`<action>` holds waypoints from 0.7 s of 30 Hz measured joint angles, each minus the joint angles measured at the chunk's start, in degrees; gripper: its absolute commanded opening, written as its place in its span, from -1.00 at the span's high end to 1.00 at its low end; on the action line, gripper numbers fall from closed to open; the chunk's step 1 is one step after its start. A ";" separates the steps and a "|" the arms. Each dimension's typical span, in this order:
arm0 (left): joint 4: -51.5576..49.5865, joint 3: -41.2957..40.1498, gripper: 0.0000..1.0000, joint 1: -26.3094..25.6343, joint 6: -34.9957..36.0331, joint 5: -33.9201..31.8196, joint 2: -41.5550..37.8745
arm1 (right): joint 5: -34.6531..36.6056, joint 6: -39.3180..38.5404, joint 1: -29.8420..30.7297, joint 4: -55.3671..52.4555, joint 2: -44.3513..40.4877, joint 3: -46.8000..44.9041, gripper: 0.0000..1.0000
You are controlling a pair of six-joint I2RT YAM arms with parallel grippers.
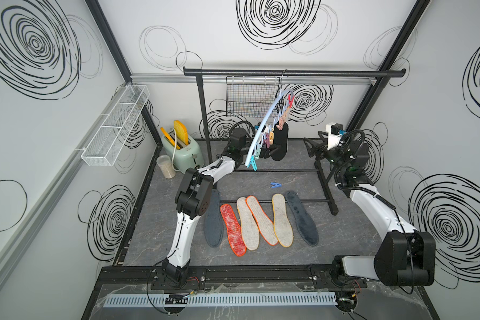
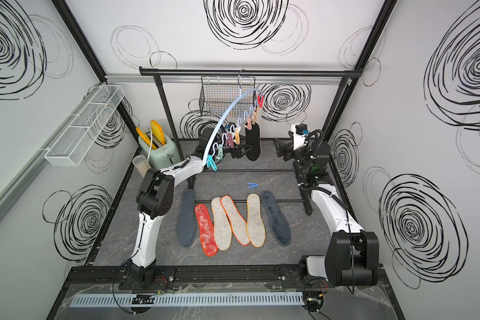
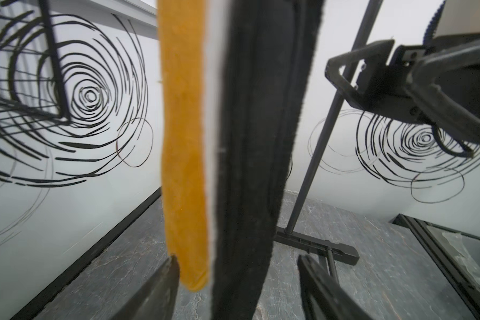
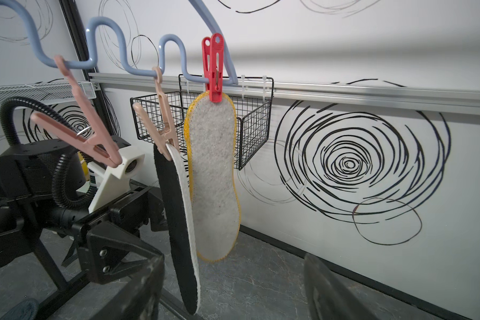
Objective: Take the shoe insoles off the hanger
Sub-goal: Remove the insole from the hanger.
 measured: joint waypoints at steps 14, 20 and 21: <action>3.02 0.00 0.77 -1.33 -2.84 1.53 0.00 | -0.79 0.00 -0.20 0.13 0.00 -0.83 -0.60; 4.20 0.00 1.00 -1.07 -4.04 1.84 0.00 | -2.27 0.00 -0.20 0.28 0.00 -0.83 -0.60; 4.26 0.00 1.00 -1.05 -4.13 1.99 0.00 | -3.19 -0.07 -0.20 0.39 0.02 -0.83 -0.59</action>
